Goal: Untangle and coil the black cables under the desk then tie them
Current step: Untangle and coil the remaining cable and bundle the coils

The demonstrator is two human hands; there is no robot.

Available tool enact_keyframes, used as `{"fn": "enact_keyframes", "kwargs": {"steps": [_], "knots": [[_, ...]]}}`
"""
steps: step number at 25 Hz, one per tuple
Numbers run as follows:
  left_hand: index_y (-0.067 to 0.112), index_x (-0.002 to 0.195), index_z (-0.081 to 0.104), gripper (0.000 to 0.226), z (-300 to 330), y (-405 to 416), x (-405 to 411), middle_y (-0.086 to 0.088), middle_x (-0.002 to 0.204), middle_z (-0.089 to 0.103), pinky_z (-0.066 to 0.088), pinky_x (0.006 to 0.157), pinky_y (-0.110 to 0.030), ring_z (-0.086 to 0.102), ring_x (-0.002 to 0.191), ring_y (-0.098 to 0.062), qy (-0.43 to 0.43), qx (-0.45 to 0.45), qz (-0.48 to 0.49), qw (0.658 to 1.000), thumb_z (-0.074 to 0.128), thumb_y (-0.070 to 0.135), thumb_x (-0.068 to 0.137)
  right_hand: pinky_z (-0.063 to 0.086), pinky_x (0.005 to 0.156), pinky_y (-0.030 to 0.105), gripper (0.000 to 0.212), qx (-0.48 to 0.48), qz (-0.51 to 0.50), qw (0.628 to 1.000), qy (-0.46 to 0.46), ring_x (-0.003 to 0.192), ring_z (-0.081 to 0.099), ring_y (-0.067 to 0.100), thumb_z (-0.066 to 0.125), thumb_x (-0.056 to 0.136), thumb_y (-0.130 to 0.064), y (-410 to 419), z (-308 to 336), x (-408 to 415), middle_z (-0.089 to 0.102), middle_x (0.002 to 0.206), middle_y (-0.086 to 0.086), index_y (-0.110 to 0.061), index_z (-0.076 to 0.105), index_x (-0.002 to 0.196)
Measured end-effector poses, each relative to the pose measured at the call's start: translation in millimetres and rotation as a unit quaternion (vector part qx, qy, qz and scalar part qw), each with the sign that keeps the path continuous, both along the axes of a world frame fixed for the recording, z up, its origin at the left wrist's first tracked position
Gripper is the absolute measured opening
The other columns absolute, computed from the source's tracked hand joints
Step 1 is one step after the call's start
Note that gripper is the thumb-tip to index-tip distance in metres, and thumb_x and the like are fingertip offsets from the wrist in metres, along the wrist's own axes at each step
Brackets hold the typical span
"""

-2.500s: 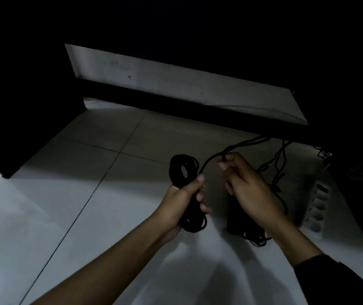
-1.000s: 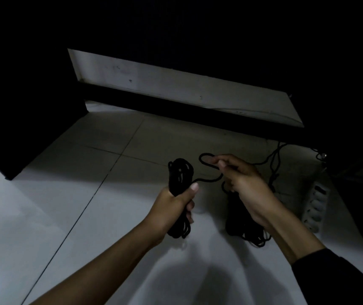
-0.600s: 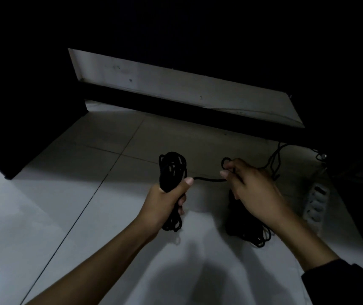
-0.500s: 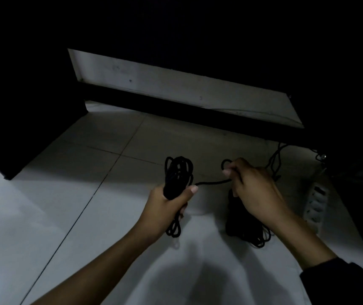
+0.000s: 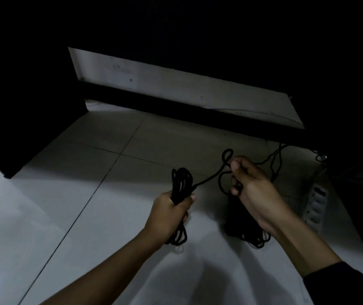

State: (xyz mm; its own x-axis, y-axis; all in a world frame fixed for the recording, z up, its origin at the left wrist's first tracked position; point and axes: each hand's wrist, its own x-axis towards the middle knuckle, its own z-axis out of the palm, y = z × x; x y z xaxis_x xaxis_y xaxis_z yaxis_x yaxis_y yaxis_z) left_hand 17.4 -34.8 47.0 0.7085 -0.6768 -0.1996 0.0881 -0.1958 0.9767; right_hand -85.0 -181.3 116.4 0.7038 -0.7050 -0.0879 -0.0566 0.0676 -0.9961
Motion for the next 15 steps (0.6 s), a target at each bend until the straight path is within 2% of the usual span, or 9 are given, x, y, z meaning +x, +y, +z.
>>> {"fn": "enact_keyframes", "kwargs": {"steps": [2,5,6,8,10,11,13,14,15], "knots": [[0.01,0.071,0.054,0.026,-1.4,2.4,9.5,0.0,0.048,0.05,0.044,0.06,-0.035,0.047,0.046,-0.015,0.082,0.009,0.028,0.996,0.064,0.024,0.091,0.033,0.052,0.021,0.021,0.061,-0.013,0.998,-0.029,0.058,0.041,0.005,0.048,0.099,-0.019,-2.6,5.0,-4.3,0.059,0.073,-0.01,-0.022,0.061,0.084],[0.012,0.075,0.052,0.023,4.3,5.6,17.2,0.001,0.047,0.043,0.043,0.048,-0.026,0.042,0.041,-0.014,0.215,-0.006,0.03,0.976,0.063,0.024,0.091,0.032,0.046,0.018,0.02,0.118,0.016,0.99,-0.074,0.053,0.042,0.004,0.047,0.098,-0.017,0.5,4.0,-10.0,0.066,0.083,-0.004,-0.021,0.061,0.085],[0.014,0.072,0.05,0.025,6.9,5.1,16.3,0.003,0.046,0.04,0.043,0.045,-0.023,0.04,0.039,-0.012,0.265,-0.017,0.024,0.964,0.062,0.023,0.092,0.032,0.048,0.018,0.025,0.077,0.032,0.995,-0.055,0.052,0.04,0.004,0.046,0.099,-0.019,3.2,2.2,-11.0,0.066,0.081,-0.003,-0.027,0.061,0.081],[0.016,0.066,0.049,0.03,12.6,2.5,10.1,0.004,0.045,0.037,0.043,0.043,-0.021,0.038,0.036,-0.011,0.345,-0.045,0.006,0.937,0.062,0.025,0.091,0.033,0.055,0.019,0.031,-0.096,0.053,0.994,0.028,0.054,0.042,0.003,0.045,0.101,-0.024,6.1,-2.3,-11.0,0.057,0.069,-0.008,-0.038,0.059,0.076],[0.016,0.064,0.051,0.031,17.9,-2.0,2.8,0.005,0.046,0.037,0.044,0.044,-0.021,0.038,0.035,-0.01,0.371,-0.069,-0.019,0.926,0.063,0.027,0.09,0.038,0.059,0.014,0.027,-0.203,0.073,0.975,0.061,0.058,0.047,-0.001,0.045,0.1,-0.026,6.7,-5.5,-7.3,0.053,0.063,-0.016,-0.042,0.061,0.086],[0.017,0.064,0.052,0.031,21.0,-4.8,-0.1,0.005,0.046,0.037,0.045,0.044,-0.022,0.039,0.036,-0.01,0.368,-0.079,-0.03,0.926,0.063,0.027,0.09,0.04,0.062,0.009,0.024,-0.216,0.081,0.971,0.064,0.063,0.051,-0.005,0.046,0.1,-0.026,7.1,-7.8,-5.8,0.057,0.066,-0.022,-0.043,0.062,0.092],[0.017,0.064,0.053,0.03,27.1,-11.6,-4.3,0.005,0.047,0.038,0.045,0.045,-0.022,0.039,0.037,-0.01,0.355,-0.096,-0.047,0.929,0.064,0.029,0.09,0.043,0.072,0.009,0.015,-0.203,0.082,0.973,0.077,0.081,0.059,-0.011,0.052,0.097,-0.034,10.5,-10.3,-4.2,0.065,0.082,-0.028,-0.043,0.064,0.096],[0.017,0.064,0.053,0.03,28.9,-14.2,-5.4,0.005,0.047,0.038,0.045,0.046,-0.022,0.04,0.038,-0.01,0.346,-0.099,-0.051,0.932,0.064,0.029,0.09,0.044,0.072,0.009,0.008,-0.192,0.074,0.975,0.083,0.085,0.06,-0.01,0.056,0.092,-0.042,11.0,-10.8,-4.9,0.067,0.086,-0.026,-0.043,0.064,0.094],[0.018,0.065,0.052,0.03,29.4,-15.8,-5.9,0.005,0.047,0.039,0.045,0.046,-0.023,0.041,0.039,-0.01,0.334,-0.094,-0.054,0.936,0.064,0.03,0.089,0.044,0.068,0.007,0.012,-0.191,0.061,0.976,0.087,0.082,0.061,-0.009,0.059,0.087,-0.05,9.7,-10.5,-6.2,0.068,0.084,-0.021,-0.041,0.065,0.09]]}}
